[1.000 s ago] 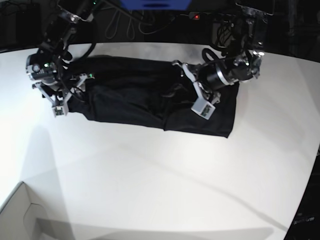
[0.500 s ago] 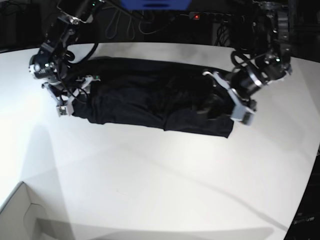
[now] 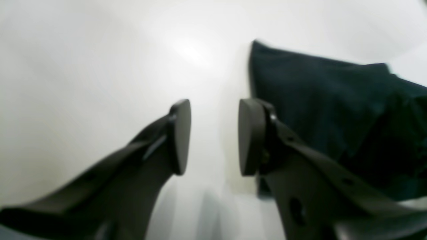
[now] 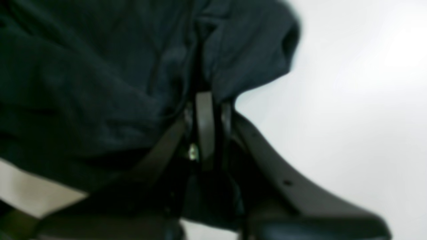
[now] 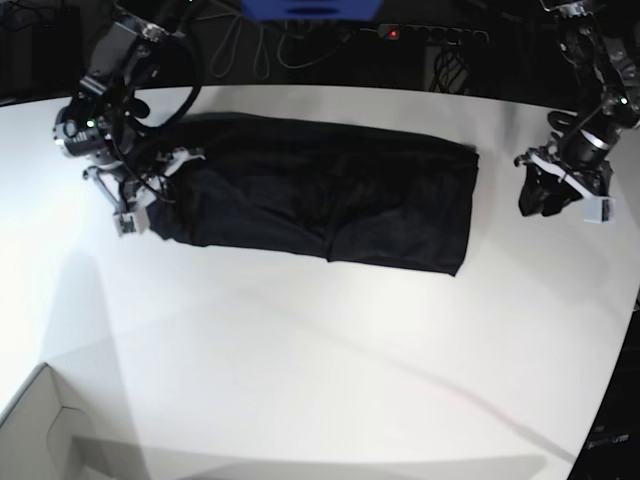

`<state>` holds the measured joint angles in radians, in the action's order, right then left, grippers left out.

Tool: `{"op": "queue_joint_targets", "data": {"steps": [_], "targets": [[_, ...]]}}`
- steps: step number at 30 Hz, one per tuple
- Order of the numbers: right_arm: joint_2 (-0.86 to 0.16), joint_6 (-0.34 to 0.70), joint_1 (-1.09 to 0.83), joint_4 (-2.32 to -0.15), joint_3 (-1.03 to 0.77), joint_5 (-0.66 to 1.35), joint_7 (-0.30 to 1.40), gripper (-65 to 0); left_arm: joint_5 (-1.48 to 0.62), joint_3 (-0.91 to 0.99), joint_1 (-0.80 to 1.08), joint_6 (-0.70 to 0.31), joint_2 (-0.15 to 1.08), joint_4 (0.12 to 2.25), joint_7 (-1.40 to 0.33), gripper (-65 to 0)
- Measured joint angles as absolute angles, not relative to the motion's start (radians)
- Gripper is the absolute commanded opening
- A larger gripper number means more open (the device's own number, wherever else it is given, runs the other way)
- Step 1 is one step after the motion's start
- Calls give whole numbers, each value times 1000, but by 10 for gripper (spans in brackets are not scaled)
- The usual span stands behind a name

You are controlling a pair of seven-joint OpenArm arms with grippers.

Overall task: Layout the t-shirt on the table in an organized manner, then fold the t-shirt properly
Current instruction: 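Grasp the strip end with the right gripper and fold it over toward the left gripper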

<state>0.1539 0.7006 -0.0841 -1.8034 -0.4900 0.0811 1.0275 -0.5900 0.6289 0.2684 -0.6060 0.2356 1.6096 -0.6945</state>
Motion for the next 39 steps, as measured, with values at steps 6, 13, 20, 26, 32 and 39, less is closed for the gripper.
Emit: {"op": "queue_joint_targets", "data": {"steps": [6, 13, 20, 26, 32, 39], "targets": [[157, 695, -106, -1948, -297, 94, 1013, -650, -589, 626, 268, -606, 234, 1582, -696, -416], [154, 695, -111, -1957, -82, 87, 1013, -650, -593, 625, 231, -607, 235, 1576, -689, -416], [150, 695, -75, -1956, 139, 86, 958, -650, -589, 625, 247, -607, 235, 1570, -697, -416], [150, 695, -5, -1885, 304, 91, 882, -650, -585, 626, 297, -606, 235, 1595, -700, -416], [147, 663, 81, -1716, 306, 87, 823, -650, -595, 627, 338, -607, 236, 1647, -691, -416], [146, 657, 139, -1616, 360, 86, 765, -650, -589, 627, 348, -609, 236, 1648, -696, -416]]}}
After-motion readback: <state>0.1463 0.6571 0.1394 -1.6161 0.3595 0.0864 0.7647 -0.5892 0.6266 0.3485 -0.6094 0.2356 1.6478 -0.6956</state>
